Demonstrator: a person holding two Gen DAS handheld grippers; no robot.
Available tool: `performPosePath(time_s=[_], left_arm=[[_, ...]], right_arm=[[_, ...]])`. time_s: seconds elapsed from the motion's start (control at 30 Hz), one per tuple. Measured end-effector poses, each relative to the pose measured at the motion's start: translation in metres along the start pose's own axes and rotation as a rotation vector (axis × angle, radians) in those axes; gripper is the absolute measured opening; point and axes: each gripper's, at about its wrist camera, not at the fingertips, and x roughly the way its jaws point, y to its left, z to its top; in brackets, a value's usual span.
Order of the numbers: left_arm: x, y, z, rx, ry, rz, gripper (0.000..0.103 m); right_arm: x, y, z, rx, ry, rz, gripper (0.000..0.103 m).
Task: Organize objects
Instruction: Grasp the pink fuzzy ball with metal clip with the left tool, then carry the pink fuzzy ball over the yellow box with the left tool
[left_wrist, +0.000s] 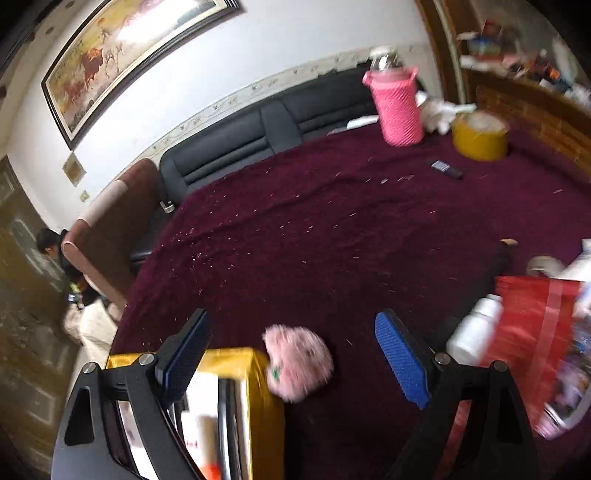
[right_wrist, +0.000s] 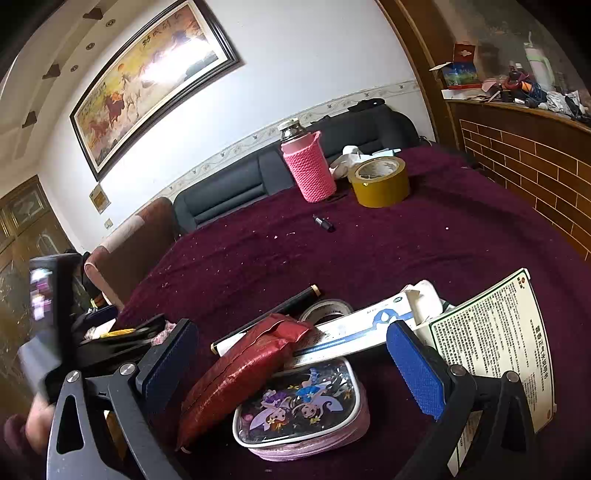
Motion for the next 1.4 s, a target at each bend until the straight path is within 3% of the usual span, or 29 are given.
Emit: performPosePath(time_s=[0.07,0.1,0.13,0.2,0.23,0.37,0.4,0.53,0.67,0.73,0.8,0.87,0.9,1.07,1.2,1.4], left_arm=[[0.028,0.0,0.006,-0.023,0.097,-0.005,0.089],[0.039,0.002,0.006,-0.054,0.15,-0.044,0.089],[0.051,0.005,0.005,-0.097,0.212,-0.133,0.089],[0.048,0.001,0.005,-0.08,0.206,-0.194,0.089],[0.044,-0.003,0.004,-0.077,0.228,-0.319,0.089],[-0.003,0.003,0.014,-0.065,0.146,-0.595,0.089],[-0.017,0.012,0.018,-0.085,0.103,-0.622,0.089],[-0.027,0.039,0.027,-0.144,0.046,-0.488,0.089],[0.005,0.025,0.016,-0.105,0.11,-0.341,0.087],[0.017,0.011,0.006,-0.045,0.135,-0.274,0.076],[0.029,-0.005,-0.004,-0.009,0.184,-0.245,0.055],[0.04,-0.014,-0.009,-0.022,0.229,-0.258,0.046],[0.043,-0.014,-0.013,-0.04,0.24,-0.274,0.046],[0.038,-0.023,-0.018,-0.033,0.191,-0.244,0.042],[0.034,-0.021,-0.018,-0.043,0.176,-0.28,0.03],[-0.021,0.006,-0.024,-0.166,0.077,-0.383,0.03]], right_arm=[[0.003,-0.001,0.0,0.002,0.012,-0.003,0.103],[0.005,-0.001,0.001,0.003,0.019,-0.004,0.103],[0.007,-0.002,0.002,0.004,0.024,-0.005,0.103],[0.008,-0.004,0.002,0.008,0.031,-0.012,0.103],[0.01,-0.004,0.002,0.01,0.035,-0.014,0.103],[0.012,-0.01,0.001,0.028,0.054,-0.019,0.103],[0.012,-0.01,0.001,0.027,0.054,-0.021,0.103],[0.012,-0.011,0.001,0.033,0.059,-0.017,0.103],[0.01,-0.012,0.0,0.038,0.061,-0.014,0.103],[0.009,-0.013,0.002,0.043,0.059,-0.015,0.103],[0.009,-0.013,0.002,0.046,0.06,-0.016,0.103],[0.01,-0.012,0.002,0.042,0.063,-0.019,0.103],[0.01,-0.012,0.002,0.042,0.065,-0.019,0.103],[0.01,-0.012,0.002,0.037,0.065,-0.02,0.103],[0.01,-0.011,0.001,0.031,0.062,-0.023,0.103],[0.009,-0.015,0.003,0.033,0.048,-0.032,0.103]])
